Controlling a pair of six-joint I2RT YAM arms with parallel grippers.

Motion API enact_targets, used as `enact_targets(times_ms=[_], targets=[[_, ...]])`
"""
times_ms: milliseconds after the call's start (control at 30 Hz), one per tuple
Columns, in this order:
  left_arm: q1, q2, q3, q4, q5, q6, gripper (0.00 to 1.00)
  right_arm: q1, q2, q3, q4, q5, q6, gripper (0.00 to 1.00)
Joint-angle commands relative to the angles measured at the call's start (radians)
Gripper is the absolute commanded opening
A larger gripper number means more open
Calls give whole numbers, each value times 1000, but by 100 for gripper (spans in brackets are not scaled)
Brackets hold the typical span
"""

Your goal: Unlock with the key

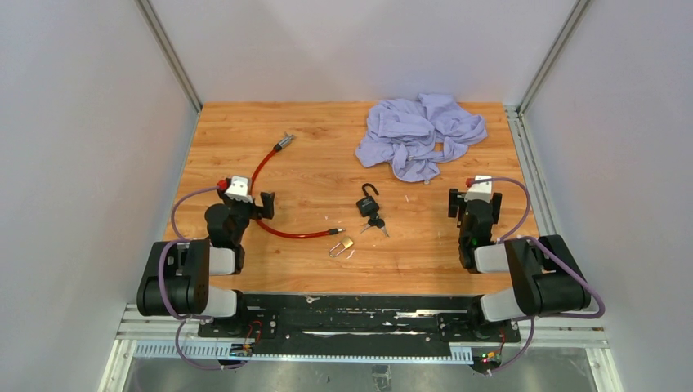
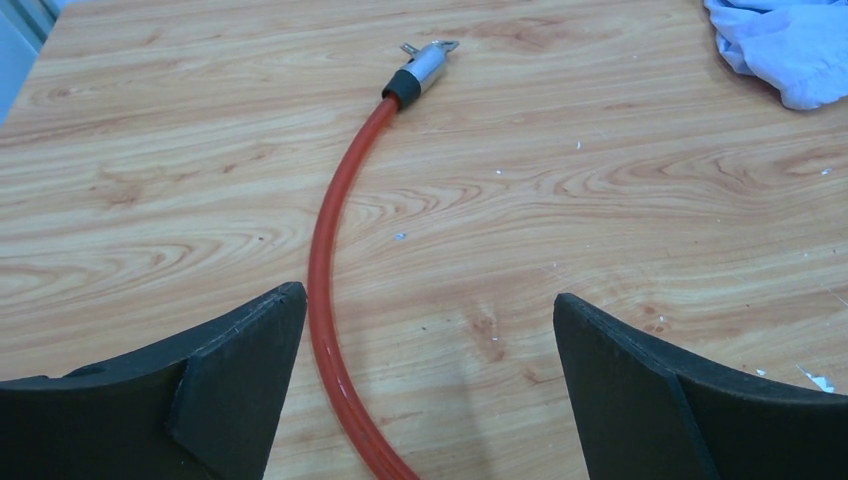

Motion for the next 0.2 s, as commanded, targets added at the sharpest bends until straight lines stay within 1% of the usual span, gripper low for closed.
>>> enact_targets(times_ms=[0,167], targets=[[-5,2,16,14,-21,3,98,-16,-2,-9,54,-10,-11,84],[-47,-13,35,-46,-62,43,98,-16,-1,-8,54,-10,-11,84]])
